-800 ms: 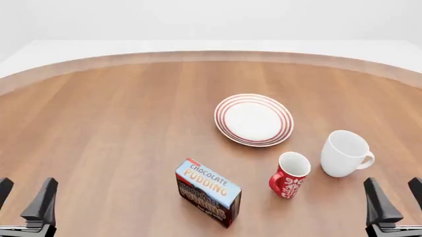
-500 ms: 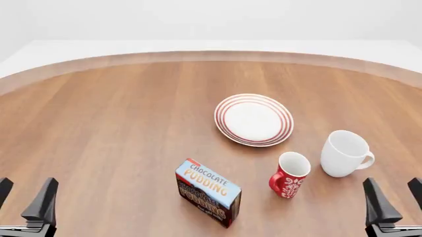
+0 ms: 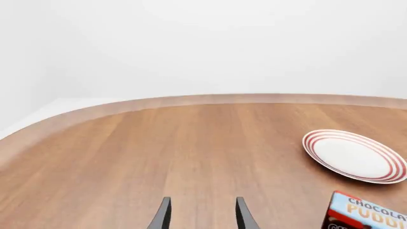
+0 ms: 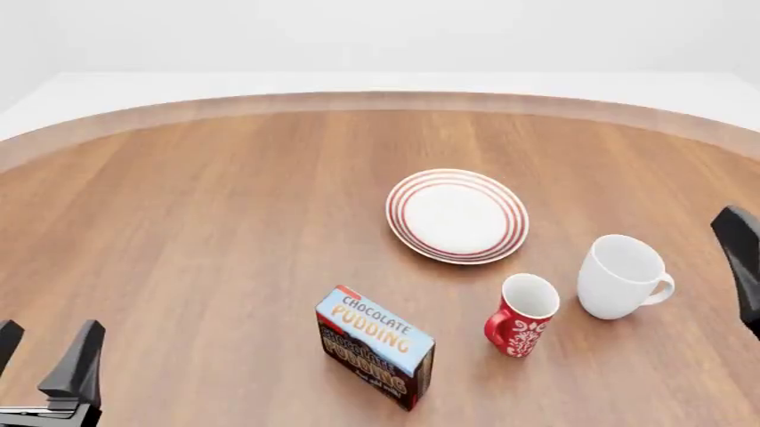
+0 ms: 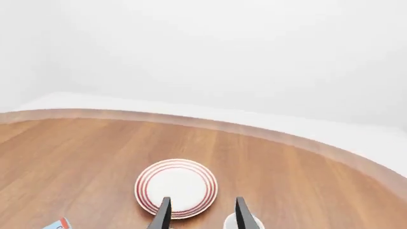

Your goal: Put the chocolate pudding to the right of the plate.

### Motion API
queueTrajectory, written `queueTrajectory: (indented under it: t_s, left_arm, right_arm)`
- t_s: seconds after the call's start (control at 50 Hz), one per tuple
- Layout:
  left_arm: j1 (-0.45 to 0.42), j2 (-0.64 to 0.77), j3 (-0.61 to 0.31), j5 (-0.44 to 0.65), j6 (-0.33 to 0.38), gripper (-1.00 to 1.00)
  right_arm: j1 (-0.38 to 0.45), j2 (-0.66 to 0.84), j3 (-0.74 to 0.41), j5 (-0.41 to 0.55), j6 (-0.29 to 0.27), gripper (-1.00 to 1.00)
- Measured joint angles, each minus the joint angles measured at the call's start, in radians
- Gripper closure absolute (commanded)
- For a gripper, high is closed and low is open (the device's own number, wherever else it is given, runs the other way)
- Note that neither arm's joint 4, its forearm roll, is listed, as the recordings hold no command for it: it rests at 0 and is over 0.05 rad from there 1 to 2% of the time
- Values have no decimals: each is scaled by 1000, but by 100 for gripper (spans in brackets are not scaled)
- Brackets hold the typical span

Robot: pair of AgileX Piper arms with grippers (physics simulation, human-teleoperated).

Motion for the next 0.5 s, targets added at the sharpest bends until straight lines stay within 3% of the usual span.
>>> queueTrajectory:
  t_s: [0.32, 0.5]
  left_arm:
    - [0, 0, 0, 0, 0, -100]
    - [0, 0, 0, 0, 0, -100]
  right_arm:
    - [176, 225, -356, 148, -68, -100]
    - [292, 321, -513, 225, -69, -100]
